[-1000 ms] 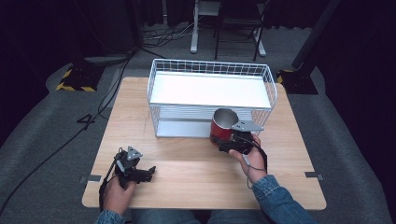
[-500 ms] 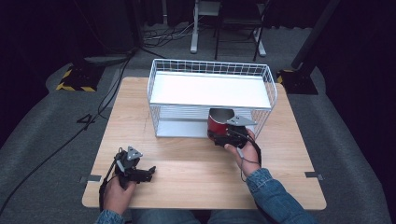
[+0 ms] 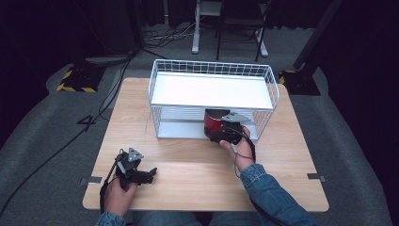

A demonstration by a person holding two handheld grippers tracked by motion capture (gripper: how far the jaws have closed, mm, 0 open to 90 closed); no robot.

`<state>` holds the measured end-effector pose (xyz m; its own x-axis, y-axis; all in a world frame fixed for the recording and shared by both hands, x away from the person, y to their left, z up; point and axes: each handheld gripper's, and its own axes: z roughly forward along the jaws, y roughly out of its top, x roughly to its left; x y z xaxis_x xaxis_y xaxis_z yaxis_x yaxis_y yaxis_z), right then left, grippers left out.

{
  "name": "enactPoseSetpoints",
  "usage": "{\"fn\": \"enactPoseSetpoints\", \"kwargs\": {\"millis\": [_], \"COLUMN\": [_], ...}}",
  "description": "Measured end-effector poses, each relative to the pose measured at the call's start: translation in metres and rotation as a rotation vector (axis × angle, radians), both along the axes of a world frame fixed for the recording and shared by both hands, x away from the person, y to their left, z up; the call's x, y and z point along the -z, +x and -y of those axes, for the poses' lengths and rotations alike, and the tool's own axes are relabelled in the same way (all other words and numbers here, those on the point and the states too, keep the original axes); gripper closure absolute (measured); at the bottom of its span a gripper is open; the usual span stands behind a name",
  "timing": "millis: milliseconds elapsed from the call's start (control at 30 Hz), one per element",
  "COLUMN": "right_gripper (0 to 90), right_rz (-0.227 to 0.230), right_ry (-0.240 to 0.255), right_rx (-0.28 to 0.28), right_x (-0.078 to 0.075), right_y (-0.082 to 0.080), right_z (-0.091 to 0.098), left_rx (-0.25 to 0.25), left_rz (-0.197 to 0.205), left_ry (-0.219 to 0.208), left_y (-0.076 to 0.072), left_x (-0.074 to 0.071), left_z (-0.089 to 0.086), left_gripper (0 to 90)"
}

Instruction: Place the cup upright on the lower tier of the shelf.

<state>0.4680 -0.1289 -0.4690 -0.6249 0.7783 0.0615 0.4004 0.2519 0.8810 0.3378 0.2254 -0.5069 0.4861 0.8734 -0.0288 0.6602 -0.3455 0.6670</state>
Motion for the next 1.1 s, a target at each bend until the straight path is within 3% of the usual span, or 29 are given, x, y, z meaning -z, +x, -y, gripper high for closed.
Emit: {"fn": "enactPoseSetpoints", "kwargs": {"millis": [433,467,1100], "right_gripper": [16.5,16.5,16.4], "right_rz": [0.012,0.029,0.044], "right_ry": [-0.004,-0.019,-0.028], "right_rx": [0.017,0.016,0.052], "right_x": [0.005,0.006,0.012], "right_y": [0.017,0.019,0.033], "right_z": [-0.012,-0.012,-0.017], "left_rx": [0.0,0.001,0.001], "left_rz": [-0.001,0.0,-0.001], "left_ry": [0.0,0.0,0.0], "left_y": [0.0,0.0,0.0], "left_x": [0.0,0.0,0.0], "left_z": [0.0,0.0,0.0], "left_gripper": [0.2,0.2,0.2]}}
